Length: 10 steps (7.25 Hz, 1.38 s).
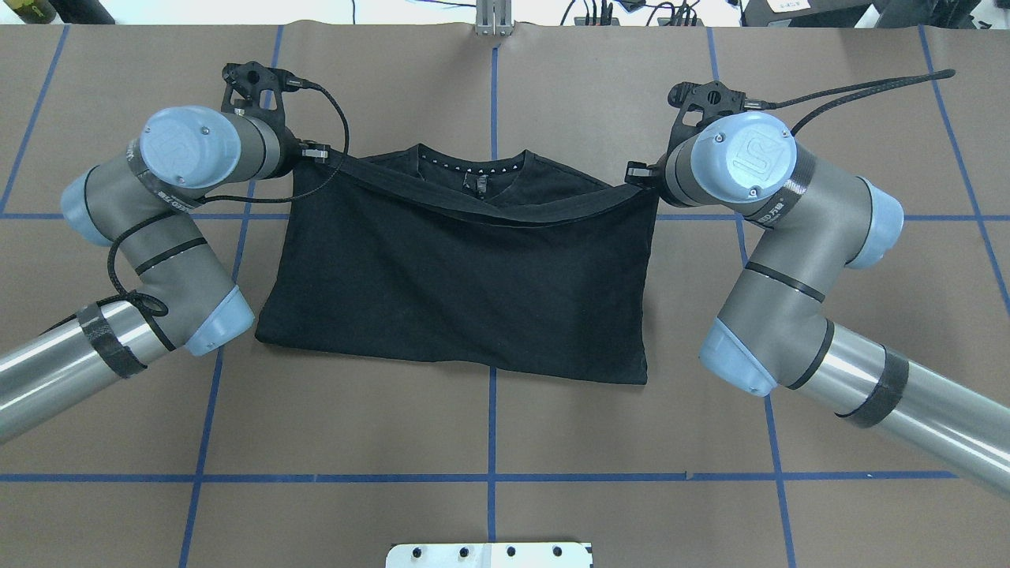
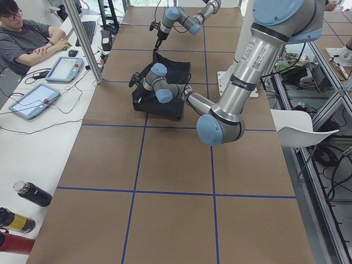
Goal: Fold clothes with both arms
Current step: 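Lay the held hem down at the collar and open both grippers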
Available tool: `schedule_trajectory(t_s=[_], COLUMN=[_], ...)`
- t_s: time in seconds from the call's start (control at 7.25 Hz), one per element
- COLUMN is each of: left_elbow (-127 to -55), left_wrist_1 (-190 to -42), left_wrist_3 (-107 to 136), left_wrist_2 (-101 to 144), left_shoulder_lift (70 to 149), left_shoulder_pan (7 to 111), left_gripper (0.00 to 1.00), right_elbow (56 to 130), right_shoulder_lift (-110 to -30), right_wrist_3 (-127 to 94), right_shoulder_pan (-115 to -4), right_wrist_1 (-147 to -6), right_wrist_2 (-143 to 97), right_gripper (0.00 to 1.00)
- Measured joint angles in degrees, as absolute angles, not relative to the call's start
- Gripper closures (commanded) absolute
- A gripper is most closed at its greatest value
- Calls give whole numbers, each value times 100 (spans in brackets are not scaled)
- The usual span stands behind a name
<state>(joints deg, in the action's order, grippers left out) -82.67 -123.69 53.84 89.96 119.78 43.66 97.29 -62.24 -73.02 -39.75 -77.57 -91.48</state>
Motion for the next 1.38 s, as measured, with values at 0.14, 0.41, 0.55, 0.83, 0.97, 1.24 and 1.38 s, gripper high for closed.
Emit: schedule_trajectory(t_s=[0.14, 0.41, 0.55, 0.83, 0.97, 1.24, 1.38], left_elbow=[-8251, -8242, -8242, -8246, -8253, -8336, -8447], left_wrist_1=[-12403, -12419, -12419, -12521, -12678, -12875, -13026], left_wrist_3=[5220, 5043, 5021, 5011, 5008, 4866, 4641], left_wrist_2=[9000, 9013, 9018, 9033, 9042, 9177, 9428], left_shoulder_lift=[11984, 11988, 11991, 11988, 11966, 11888, 11733], left_shoulder_pan=[4446, 4547, 4557, 4564, 4567, 4583, 4600], left_gripper=[100, 100, 57, 0, 0, 0, 0], right_elbow=[9724, 9706, 9678, 9564, 9520, 9588, 9717], right_shoulder_lift=[-6224, -6240, -6243, -6225, -6199, -6171, -6185], right_wrist_3=[-7218, -7144, -7141, -7187, -7210, -7158, -7108], right_shoulder_pan=[-4023, -4085, -4089, -4068, -4050, -4084, -4146], right_wrist_1=[-7748, -7744, -7743, -7743, -7743, -7753, -7770], right_wrist_2=[-9149, -9149, -9150, -9087, -8986, -9109, -9350], right_gripper=[100, 100, 36, 0, 0, 0, 0])
